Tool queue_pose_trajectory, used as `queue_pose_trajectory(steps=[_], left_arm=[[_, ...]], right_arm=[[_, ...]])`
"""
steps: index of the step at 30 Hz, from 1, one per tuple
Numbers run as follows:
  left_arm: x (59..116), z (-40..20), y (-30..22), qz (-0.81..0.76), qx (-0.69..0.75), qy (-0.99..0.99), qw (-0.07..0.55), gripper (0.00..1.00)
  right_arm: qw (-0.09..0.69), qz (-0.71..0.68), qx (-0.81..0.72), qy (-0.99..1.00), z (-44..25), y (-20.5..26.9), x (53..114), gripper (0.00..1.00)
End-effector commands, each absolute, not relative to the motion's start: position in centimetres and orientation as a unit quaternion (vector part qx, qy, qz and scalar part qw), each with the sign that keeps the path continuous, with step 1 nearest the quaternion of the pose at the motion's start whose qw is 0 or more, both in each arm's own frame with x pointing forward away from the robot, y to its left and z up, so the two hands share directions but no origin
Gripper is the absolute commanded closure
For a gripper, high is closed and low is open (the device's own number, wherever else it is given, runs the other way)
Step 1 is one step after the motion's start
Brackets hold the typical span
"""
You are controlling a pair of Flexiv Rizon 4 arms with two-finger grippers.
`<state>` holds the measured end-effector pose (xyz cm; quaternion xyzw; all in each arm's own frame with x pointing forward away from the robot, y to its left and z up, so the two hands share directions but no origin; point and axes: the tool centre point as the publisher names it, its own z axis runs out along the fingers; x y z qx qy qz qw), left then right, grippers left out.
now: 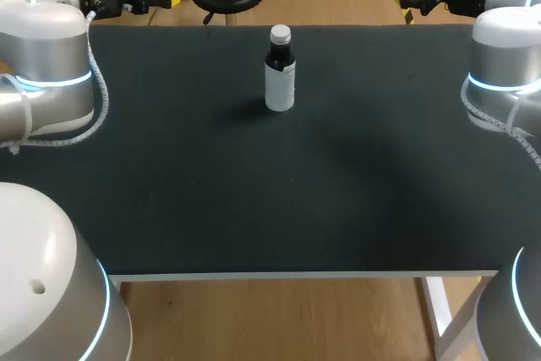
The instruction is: Unscrew the bottle cap
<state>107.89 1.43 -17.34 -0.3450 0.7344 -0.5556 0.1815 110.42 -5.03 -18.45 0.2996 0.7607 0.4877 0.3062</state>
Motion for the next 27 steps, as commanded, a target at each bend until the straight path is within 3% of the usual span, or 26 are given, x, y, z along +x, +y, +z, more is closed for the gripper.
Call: queue_pose_trajectory(steps=[1, 15, 27], left_arm=[[107.6, -17.9, 1.7, -0.595, -0.285, 0.73, 0.175, 0.0], [105.8, -20.1, -1.7, -0.692, -0.083, 0.713, 0.075, 0.0], [105.4, -21.2, -2.6, -0.685, -0.091, 0.722, 0.044, 0.0]], right_arm=[[0.306, 0.488, 0.3, 0.761, -18.4, -5.0, 110.4, 0.0], [0.306, 0.488, 0.3, 0.761, -18.4, -5.0, 110.4, 0.0], [0.306, 0.488, 0.3, 0.761, -18.4, -5.0, 110.4, 0.0]])
